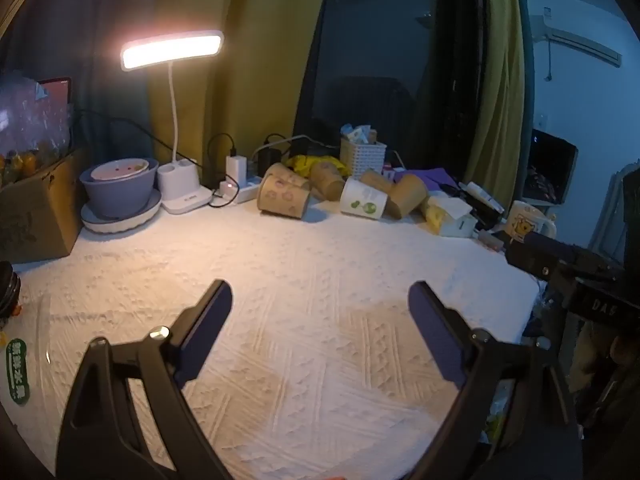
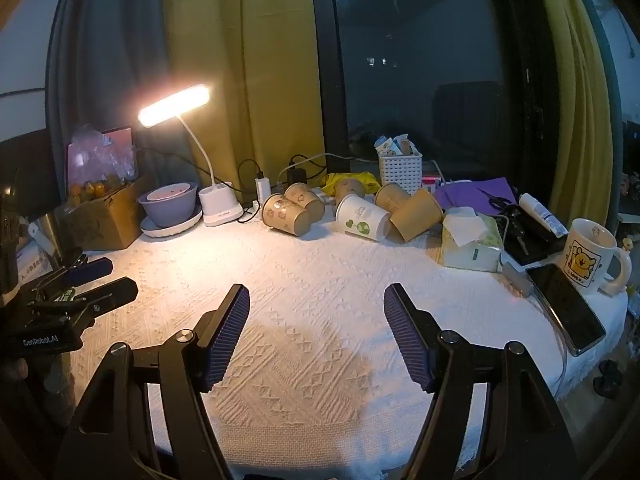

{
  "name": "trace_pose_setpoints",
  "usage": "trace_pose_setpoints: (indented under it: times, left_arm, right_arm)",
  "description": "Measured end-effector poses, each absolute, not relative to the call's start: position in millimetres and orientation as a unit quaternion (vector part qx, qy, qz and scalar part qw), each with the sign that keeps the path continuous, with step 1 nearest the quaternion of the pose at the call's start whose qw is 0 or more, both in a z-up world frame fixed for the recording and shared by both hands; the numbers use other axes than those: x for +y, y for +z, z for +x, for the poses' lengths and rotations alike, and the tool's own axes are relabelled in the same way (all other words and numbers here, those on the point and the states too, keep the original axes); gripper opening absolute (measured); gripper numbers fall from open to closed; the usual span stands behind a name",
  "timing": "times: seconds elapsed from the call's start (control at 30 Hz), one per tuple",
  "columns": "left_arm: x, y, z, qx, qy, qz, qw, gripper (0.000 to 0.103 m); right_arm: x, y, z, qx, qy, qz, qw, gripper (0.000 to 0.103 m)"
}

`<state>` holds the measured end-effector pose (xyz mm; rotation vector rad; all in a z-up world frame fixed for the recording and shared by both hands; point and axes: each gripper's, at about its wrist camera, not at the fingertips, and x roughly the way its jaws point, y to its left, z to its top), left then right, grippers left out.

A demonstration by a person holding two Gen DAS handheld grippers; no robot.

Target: Flip cup upright

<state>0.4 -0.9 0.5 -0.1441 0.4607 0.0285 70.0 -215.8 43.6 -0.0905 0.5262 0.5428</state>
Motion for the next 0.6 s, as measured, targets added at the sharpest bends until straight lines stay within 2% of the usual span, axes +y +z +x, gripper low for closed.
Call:
trace_pose_setpoints:
  times: [0.6]
  left_arm:
    - [-2.1, 1.1, 0.2, 0.228, 0.017, -0.063, 0.972, 0.091]
  right_arm:
    - [-214.3, 40.9, 69.3, 0.257, 0.267, -0.045, 0.928, 0.073]
